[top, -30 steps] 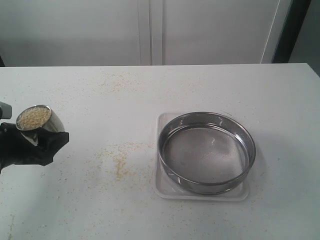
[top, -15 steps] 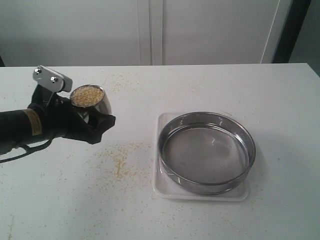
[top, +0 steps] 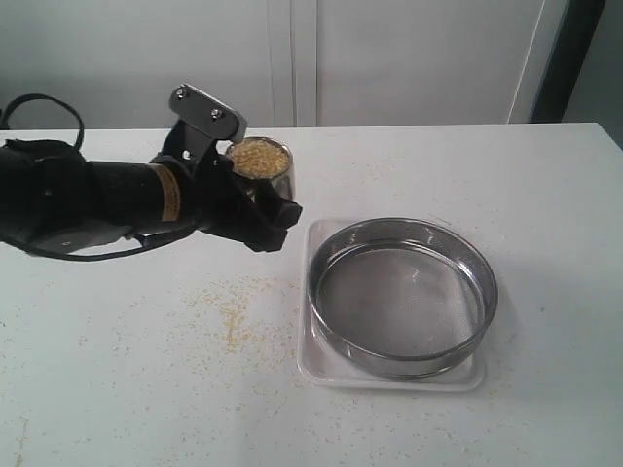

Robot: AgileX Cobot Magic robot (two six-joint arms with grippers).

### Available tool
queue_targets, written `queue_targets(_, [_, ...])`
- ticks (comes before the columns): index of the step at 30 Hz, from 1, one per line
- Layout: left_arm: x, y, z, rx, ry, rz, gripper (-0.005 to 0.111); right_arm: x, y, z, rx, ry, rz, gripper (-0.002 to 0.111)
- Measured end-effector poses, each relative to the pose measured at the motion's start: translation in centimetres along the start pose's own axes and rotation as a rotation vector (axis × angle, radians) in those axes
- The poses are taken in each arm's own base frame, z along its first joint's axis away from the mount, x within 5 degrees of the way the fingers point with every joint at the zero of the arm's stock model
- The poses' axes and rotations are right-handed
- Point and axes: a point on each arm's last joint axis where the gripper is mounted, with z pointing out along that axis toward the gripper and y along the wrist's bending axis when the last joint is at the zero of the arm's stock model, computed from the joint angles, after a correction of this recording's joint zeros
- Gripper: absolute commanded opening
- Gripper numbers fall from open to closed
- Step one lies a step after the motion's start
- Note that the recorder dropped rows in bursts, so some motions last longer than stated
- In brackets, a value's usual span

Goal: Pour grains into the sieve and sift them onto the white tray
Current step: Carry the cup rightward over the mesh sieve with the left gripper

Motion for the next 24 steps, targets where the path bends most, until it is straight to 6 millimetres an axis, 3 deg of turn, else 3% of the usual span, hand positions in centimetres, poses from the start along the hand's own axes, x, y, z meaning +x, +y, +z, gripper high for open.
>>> queue_targets(16, [-1.8, -4.3, 5.1, 0.025, 0.081, 0.097, 0.000, 0.0, 0.0, 0.0, 0.000, 0.000, 0.000, 0.000])
queue_targets(24, [-2.6, -4.6, 6.8, -0.012, 0.112, 0.137, 0.000, 0.0, 0.0, 0.0, 0.000, 0.000, 0.000, 0.000])
